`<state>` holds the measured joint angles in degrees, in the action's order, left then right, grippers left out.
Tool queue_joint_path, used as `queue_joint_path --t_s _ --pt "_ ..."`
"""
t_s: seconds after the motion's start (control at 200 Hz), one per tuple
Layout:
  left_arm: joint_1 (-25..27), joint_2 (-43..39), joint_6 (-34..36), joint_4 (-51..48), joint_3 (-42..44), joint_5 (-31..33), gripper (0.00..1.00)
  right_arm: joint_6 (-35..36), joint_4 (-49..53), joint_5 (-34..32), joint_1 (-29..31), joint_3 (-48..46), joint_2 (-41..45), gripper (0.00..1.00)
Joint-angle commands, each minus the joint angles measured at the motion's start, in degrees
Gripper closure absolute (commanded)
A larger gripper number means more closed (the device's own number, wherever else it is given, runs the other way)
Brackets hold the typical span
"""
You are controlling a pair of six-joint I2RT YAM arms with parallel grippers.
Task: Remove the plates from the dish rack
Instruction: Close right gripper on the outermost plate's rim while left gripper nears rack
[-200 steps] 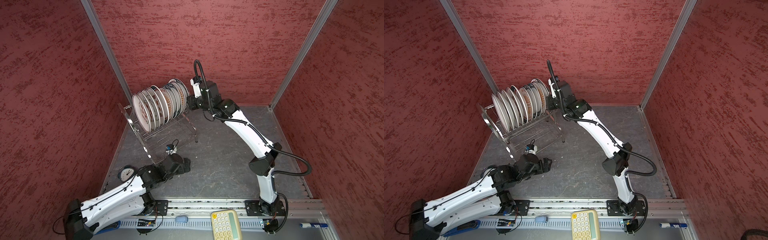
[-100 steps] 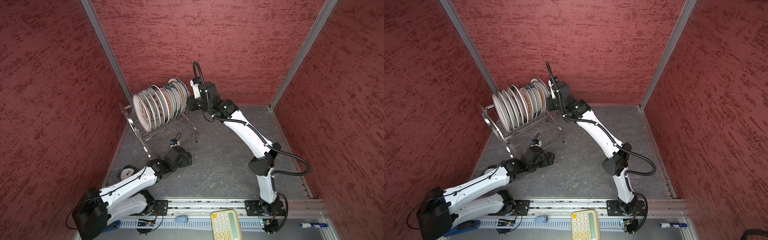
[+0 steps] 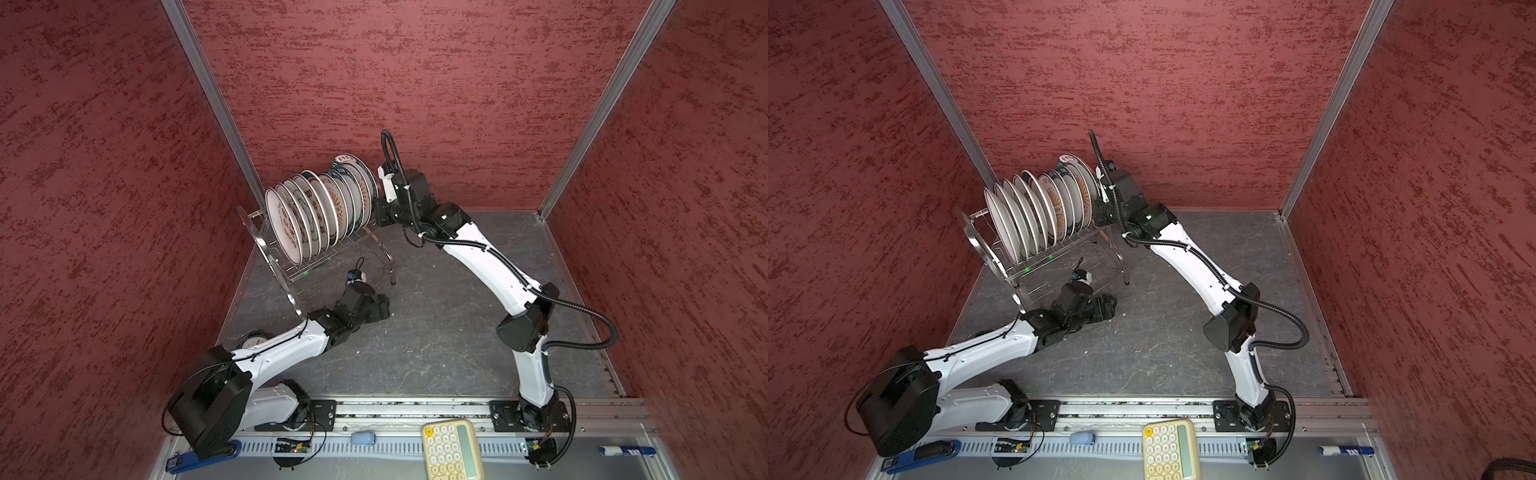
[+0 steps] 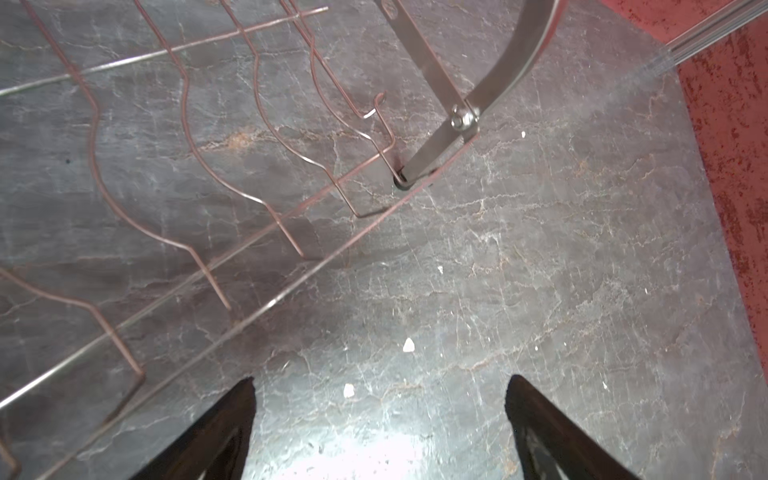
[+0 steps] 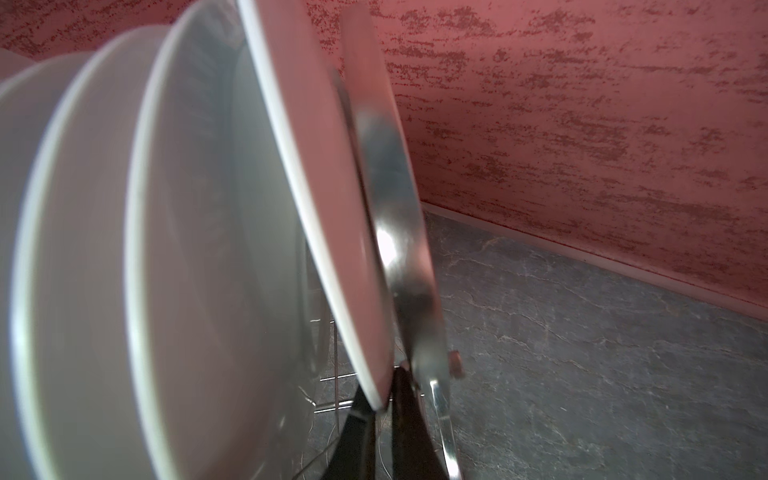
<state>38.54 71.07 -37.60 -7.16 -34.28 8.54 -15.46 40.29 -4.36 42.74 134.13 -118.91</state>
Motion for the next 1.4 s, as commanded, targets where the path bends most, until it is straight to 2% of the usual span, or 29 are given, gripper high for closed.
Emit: queue_joint_path --t_s 0.0,0.972,1.227,1.393 --pt "-1.71 1.14 1.78 4.12 -1.69 -1.62 0.08 -1.04 -1.45 -1.04 0.24 -0.42 -0.21 0.95" --pt "-7.78 15.66 8.91 8.75 -10.63 -5.27 0.10 1.24 -2.68 1.81 -1.59 3.69 -3.69 0.93" --pt "-8.38 17.16 10.02 7.81 -12.39 -5.80 0.10 3.42 -7.19 3.61 -1.96 4.08 -4.27 0.92" --pt "-8.31 16.45 10.18 7.38 -12.38 -6.27 0.10 4.03 -7.52 5.31 -2.05 5.86 -5.27 0.88"
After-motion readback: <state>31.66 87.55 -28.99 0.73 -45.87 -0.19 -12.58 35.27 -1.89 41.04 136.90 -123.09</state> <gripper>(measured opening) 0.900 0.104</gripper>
